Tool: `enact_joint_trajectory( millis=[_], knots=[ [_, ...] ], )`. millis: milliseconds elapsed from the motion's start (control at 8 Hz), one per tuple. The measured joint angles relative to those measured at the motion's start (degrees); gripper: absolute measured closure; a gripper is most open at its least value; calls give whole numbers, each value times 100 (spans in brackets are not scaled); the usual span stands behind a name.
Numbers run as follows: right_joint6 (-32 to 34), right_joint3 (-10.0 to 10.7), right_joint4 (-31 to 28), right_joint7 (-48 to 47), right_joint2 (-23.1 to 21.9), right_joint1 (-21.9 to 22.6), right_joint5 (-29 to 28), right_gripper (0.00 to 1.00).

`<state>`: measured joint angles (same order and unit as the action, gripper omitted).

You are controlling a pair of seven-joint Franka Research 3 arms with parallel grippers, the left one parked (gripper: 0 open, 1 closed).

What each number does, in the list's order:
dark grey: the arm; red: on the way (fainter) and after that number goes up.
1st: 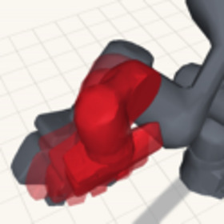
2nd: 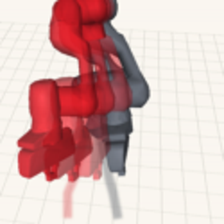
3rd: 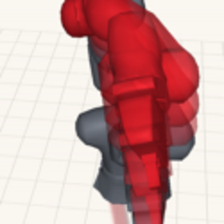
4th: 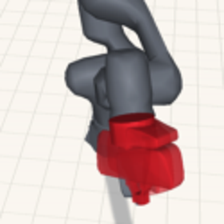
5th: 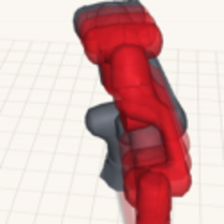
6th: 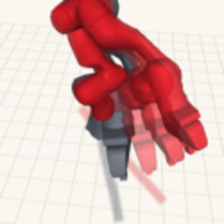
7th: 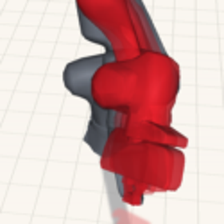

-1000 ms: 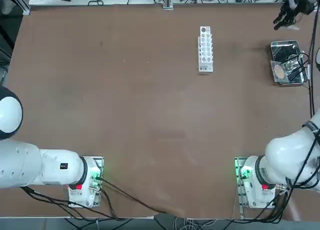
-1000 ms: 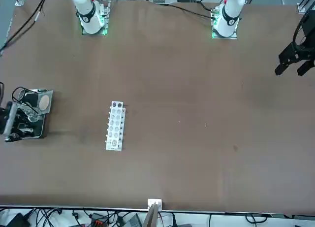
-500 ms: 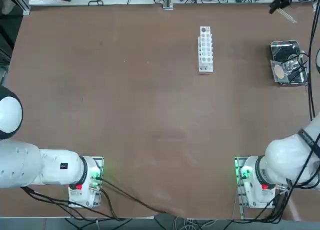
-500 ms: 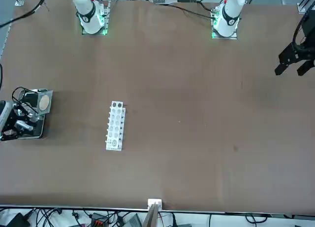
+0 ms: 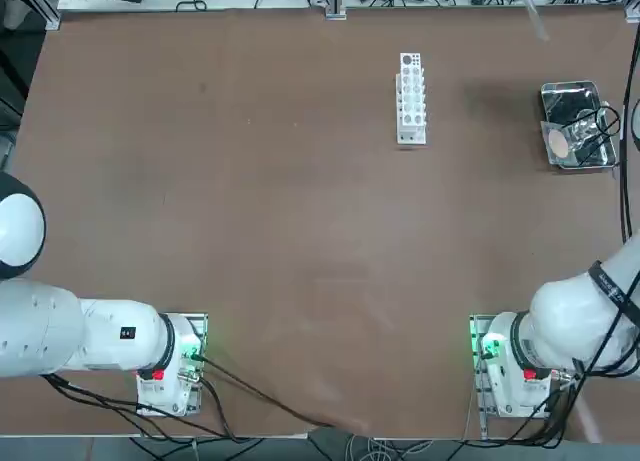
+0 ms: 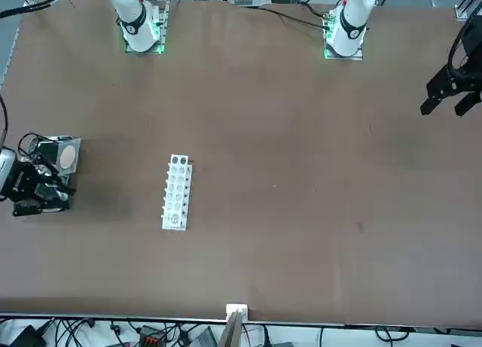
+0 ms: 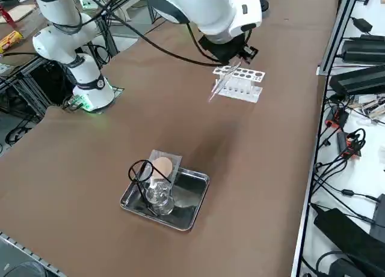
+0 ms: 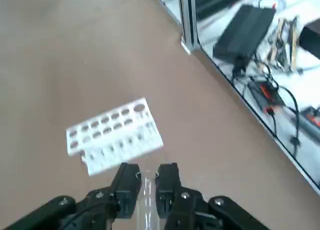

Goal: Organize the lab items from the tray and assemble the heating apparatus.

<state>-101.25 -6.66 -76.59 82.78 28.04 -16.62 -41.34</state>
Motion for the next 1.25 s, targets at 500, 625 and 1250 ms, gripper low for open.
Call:
enact_joint_trajectory(
  millis=[500, 625, 1250],
  knots=[
    [-271, -12, -21, 77, 376, 529, -1980, 77],
    [-322, -15, -34, 370, 477, 693, -2401, 77],
    [-114, -14, -511, 2540, 1069, 1167, -4265, 77]
  ],
)
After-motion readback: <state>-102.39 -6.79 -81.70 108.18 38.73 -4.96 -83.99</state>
